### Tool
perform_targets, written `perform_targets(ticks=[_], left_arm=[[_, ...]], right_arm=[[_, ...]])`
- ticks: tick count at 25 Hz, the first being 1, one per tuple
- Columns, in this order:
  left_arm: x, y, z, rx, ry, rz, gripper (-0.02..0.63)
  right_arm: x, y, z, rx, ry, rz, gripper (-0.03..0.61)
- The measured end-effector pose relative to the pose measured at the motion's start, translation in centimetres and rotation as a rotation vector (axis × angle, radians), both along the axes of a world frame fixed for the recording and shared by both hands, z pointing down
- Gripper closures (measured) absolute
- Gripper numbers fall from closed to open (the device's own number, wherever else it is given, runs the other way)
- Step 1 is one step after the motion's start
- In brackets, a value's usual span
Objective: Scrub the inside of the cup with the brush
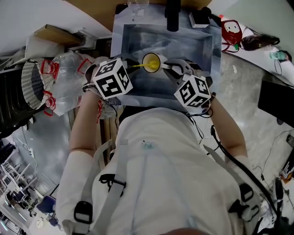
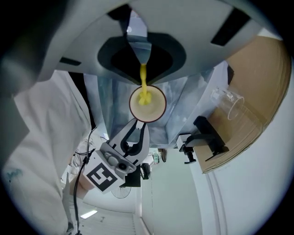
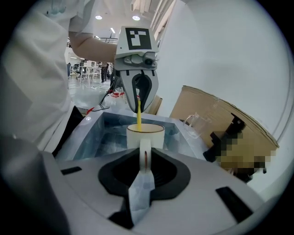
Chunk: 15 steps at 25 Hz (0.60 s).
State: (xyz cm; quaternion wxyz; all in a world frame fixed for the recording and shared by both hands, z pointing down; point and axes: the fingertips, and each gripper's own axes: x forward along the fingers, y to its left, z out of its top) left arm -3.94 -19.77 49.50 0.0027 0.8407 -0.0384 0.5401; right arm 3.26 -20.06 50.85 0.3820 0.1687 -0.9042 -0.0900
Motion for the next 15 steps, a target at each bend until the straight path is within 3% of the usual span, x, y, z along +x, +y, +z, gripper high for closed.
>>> perform_targets(ticks=[7, 15], left_arm=[[1.0, 1.1, -0.4, -0.025, 0.052, 0.013, 0.574], [1.4, 0.9, -0.6, -0.010, 0.060, 0.021, 0.574]], right_arm=[[0.1, 0.2, 0.3, -0.008, 0.009, -0.003, 0.514], [0.2, 0.1, 0.4, -0.005, 0.012, -0.002, 0.514]])
